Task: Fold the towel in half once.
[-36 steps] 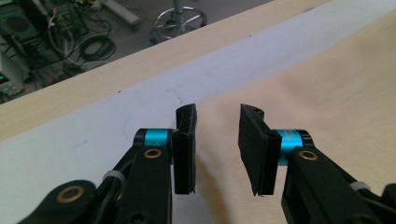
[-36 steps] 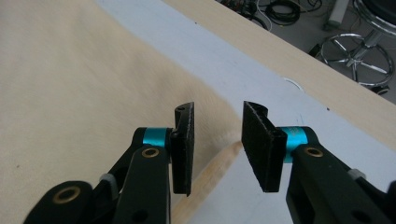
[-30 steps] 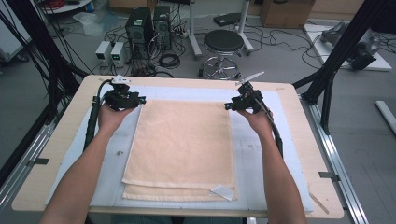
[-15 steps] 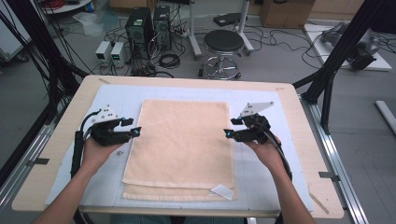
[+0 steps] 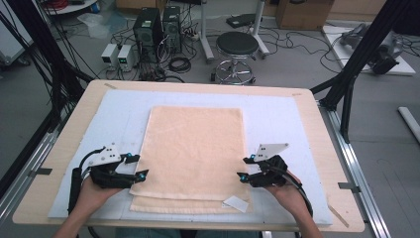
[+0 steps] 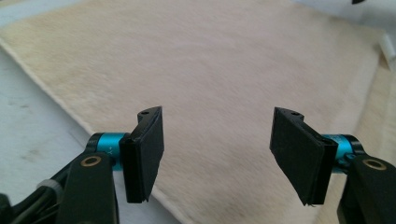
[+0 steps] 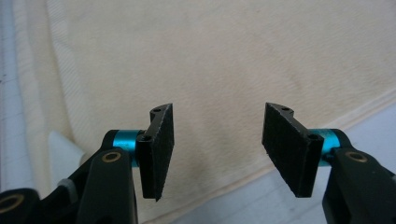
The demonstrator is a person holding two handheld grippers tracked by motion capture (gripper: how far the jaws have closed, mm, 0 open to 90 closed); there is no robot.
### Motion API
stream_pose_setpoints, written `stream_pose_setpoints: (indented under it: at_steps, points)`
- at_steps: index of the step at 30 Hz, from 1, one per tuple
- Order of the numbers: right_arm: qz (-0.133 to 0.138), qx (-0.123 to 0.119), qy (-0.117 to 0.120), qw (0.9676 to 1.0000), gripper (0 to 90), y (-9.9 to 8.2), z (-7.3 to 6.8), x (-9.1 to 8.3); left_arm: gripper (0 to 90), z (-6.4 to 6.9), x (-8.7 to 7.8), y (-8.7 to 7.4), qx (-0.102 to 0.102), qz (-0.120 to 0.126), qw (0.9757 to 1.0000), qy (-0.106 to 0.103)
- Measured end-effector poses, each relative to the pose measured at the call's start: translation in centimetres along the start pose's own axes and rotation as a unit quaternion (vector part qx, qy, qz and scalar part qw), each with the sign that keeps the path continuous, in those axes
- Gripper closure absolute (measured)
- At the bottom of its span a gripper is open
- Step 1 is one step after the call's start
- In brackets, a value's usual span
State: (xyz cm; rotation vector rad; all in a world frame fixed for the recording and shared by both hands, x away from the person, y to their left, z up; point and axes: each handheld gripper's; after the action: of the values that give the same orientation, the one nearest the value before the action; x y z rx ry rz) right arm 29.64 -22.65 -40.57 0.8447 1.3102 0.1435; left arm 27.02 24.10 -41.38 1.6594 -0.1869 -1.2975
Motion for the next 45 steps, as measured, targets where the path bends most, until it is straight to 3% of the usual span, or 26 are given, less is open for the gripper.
stream_pose_setpoints:
  at_steps: [4, 7, 10, 12, 16, 21, 34, 40, 45]
  points:
    - [-0.016, -0.005, 0.033, 0.9993, 56.7, -0.9, -0.7, 1.1, 51.3, 0.2, 0.8, -1.2, 0.017, -0.042, 0.9982, -0.038]
    - [-0.046, -0.017, 0.041, 0.9980, 60.0, -1.1, -1.0, 2.2, 55.3, -0.1, 1.4, -1.6, 0.021, -0.067, 0.9964, -0.048]
    - [-0.051, -0.031, 0.030, 0.9977, 66.2, -1.2, -1.3, 2.4, 60.7, 0.2, 1.9, -2.0, 0.035, -0.080, 0.9953, -0.042]
    - [-0.052, -0.031, 0.036, 0.9975, 71.8, -1.2, -1.3, 2.5, 66.2, 0.5, 2.0, -1.9, 0.045, -0.078, 0.9955, -0.030]
    - [-0.053, -0.036, 0.037, 0.9973, 81.4, -1.1, -1.3, 2.5, 78.7, 0.6, 2.3, -1.7, 0.044, -0.078, 0.9956, -0.026]
    - [-0.051, -0.031, 0.040, 0.9975, 85.6, -1.0, -1.2, 2.5, 84.5, 0.7, 2.2, -1.5, 0.046, -0.082, 0.9954, -0.019]
    - [-0.017, -0.025, 0.045, 0.9985, 86.5, -0.6, -1.0, 0.7, 85.5, 1.2, 0.2, -0.5, 0.040, -0.037, 0.9985, -0.010]
    - [0.006, -0.027, 0.035, 0.9990, 86.5, 0.1, -0.9, -1.4, 85.5, 1.3, -1.0, 0.5, 0.045, -0.015, 0.9989, -0.001]
    - [0.019, -0.041, 0.029, 0.9986, 86.4, 0.8, -1.6, -3.5, 85.5, 2.3, -2.4, 1.0, 0.057, -0.001, 0.9984, -0.005]
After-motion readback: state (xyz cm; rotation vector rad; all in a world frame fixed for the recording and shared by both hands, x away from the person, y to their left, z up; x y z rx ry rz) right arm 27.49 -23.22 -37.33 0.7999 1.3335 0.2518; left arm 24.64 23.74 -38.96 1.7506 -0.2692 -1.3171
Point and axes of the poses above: each handheld gripper's, and its own axes: x roughly forward along the jaws, y roughly out of its top, z roughly to its right, and after that the axes turned 10 degrees about -z, right-handed
